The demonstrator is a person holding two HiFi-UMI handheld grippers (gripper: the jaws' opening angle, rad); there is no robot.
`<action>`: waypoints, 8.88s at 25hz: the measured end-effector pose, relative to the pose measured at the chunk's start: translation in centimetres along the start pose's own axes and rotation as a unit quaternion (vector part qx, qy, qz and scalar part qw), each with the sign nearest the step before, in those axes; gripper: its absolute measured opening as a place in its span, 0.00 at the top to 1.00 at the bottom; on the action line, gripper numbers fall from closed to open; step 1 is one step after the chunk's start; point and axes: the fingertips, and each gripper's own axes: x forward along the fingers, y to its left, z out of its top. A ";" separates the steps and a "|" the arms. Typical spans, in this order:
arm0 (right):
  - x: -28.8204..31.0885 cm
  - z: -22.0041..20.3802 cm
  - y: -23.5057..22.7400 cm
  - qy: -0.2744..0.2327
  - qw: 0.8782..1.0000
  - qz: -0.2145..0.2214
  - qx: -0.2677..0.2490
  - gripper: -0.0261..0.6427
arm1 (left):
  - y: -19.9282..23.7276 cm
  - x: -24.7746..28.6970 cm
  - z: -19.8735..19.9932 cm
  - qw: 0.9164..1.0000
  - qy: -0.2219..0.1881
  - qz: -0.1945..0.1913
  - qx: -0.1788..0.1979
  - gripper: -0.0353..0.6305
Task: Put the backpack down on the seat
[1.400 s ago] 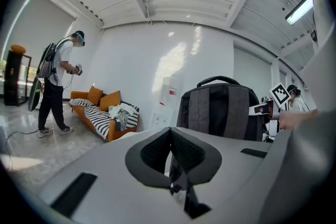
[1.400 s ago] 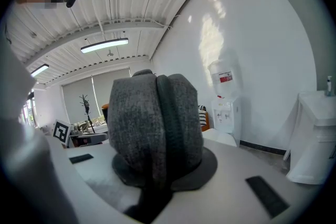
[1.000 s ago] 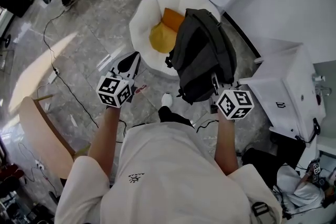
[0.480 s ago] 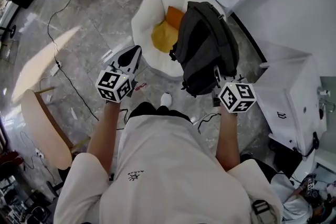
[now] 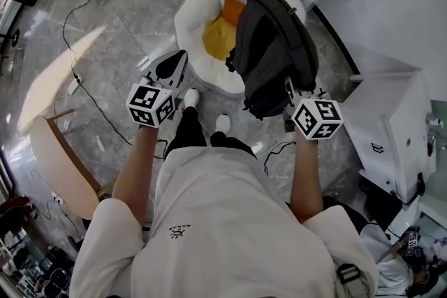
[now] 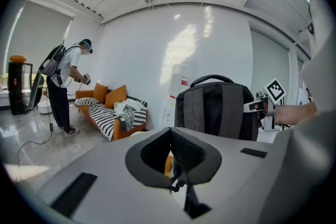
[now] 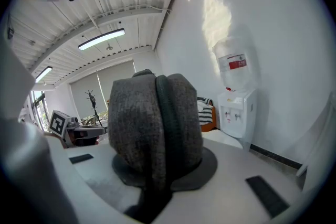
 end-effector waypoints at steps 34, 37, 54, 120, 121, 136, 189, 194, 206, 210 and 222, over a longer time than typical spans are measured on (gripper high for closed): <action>26.5 -13.5 -2.6 0.056 0.996 -0.016 0.068 0.86 | 14.0 19.4 -10.2 0.989 0.088 -0.122 0.003 0.92; 28.5 -15.1 -3.4 0.053 0.995 -0.020 0.080 0.86 | 14.8 21.3 -11.4 0.988 0.090 -0.125 -0.001 0.92; 35.7 -22.3 -6.8 0.061 0.990 0.015 0.129 0.86 | 16.8 28.2 -18.1 0.985 0.111 -0.134 -0.003 0.92; 58.1 -37.0 -0.8 0.145 0.977 -0.146 0.045 0.75 | 30.8 30.1 -30.9 0.990 0.134 -0.030 -0.039 0.92; 58.5 -37.4 -0.6 0.146 0.978 -0.144 0.047 0.75 | 31.3 30.1 -31.3 0.990 0.134 -0.027 -0.044 0.92; 65.8 -42.7 1.8 0.150 0.980 -0.092 0.094 0.74 | 35.6 29.5 -33.6 0.994 0.101 -0.001 -0.043 0.92; 66.1 -44.9 7.2 0.177 0.982 0.060 0.007 0.43 | 37.0 26.6 -37.0 0.994 0.079 0.044 -0.063 0.92; 63.4 -42.4 7.8 0.182 0.981 0.070 0.006 0.44 | 35.8 25.3 -34.5 0.994 0.082 0.042 -0.058 0.92; 54.2 -33.1 8.7 0.159 0.982 0.088 0.041 0.90 | 30.7 21.5 -25.5 0.995 0.073 0.033 -0.052 0.92; 50.6 -30.2 8.9 0.157 0.983 0.089 0.041 0.91 | 28.5 19.9 -22.9 0.995 0.075 0.033 -0.054 0.92; 39.5 -22.1 8.3 0.121 0.986 0.085 0.074 0.92 | 21.2 15.5 -15.9 0.996 0.065 0.015 -0.067 0.92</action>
